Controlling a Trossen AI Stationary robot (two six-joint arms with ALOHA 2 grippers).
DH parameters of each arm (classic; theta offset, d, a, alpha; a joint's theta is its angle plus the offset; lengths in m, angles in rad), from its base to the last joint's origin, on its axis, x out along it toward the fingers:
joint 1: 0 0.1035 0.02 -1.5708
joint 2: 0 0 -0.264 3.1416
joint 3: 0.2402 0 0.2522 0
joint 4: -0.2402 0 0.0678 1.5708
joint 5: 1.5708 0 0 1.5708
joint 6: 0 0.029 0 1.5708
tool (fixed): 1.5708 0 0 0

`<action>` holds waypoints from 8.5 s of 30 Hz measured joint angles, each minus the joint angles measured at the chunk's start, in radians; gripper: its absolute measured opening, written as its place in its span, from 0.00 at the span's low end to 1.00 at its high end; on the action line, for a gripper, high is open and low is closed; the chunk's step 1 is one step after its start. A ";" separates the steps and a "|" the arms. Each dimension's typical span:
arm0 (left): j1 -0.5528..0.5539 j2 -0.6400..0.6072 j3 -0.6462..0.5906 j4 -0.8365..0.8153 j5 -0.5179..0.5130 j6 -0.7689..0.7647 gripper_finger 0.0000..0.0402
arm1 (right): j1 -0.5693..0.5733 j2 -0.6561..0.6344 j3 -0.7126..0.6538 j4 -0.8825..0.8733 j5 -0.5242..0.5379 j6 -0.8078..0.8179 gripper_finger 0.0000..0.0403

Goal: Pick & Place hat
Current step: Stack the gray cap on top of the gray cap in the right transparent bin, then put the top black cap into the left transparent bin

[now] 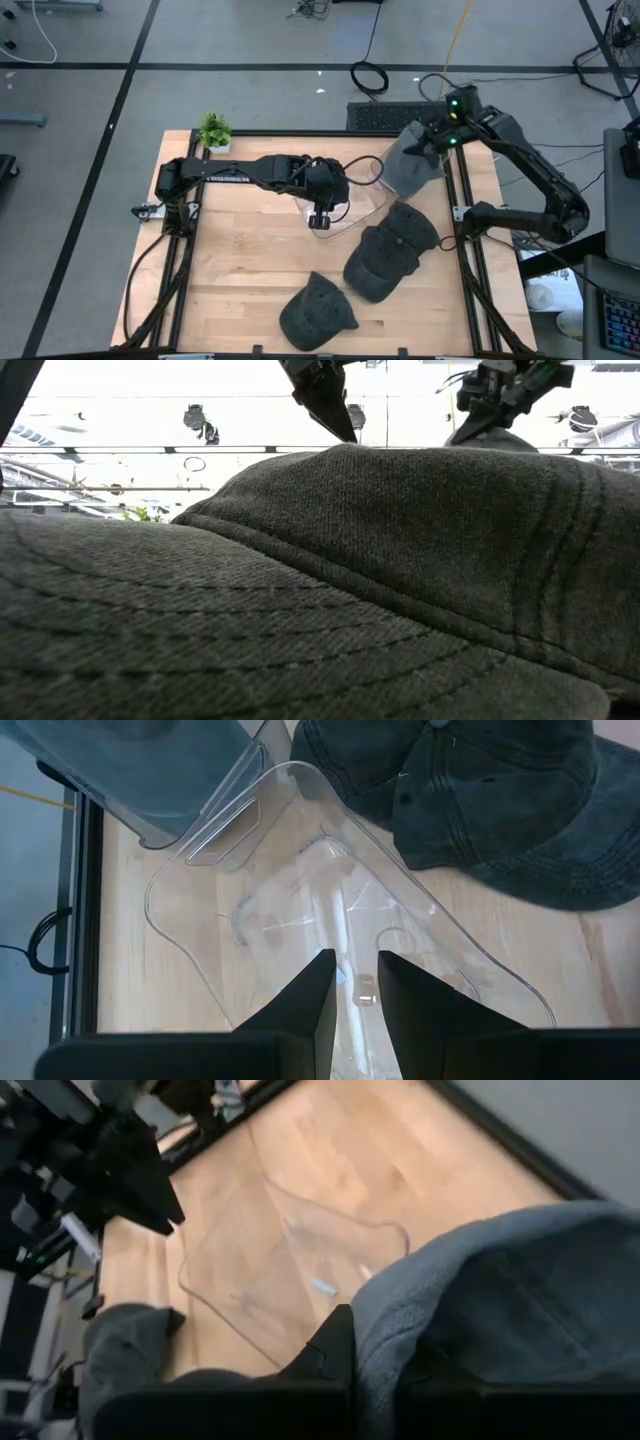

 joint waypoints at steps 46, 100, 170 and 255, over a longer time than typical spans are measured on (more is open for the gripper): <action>0.017 0.000 0.000 0.001 0.000 -0.008 0.22 | 0.148 0.057 -0.314 0.399 0.963 -0.101 0.38; 0.044 0.000 0.000 0.005 0.000 -0.028 0.22 | 0.318 0.025 -0.313 -0.046 1.018 0.231 0.00; 0.042 0.001 0.000 -0.045 0.010 -0.215 0.22 | 0.669 -0.365 -0.637 -0.075 0.426 0.787 0.62; 0.042 0.001 0.000 -0.045 0.010 -0.088 0.22 | 1.190 -0.350 -0.406 -0.222 0.652 1.556 0.61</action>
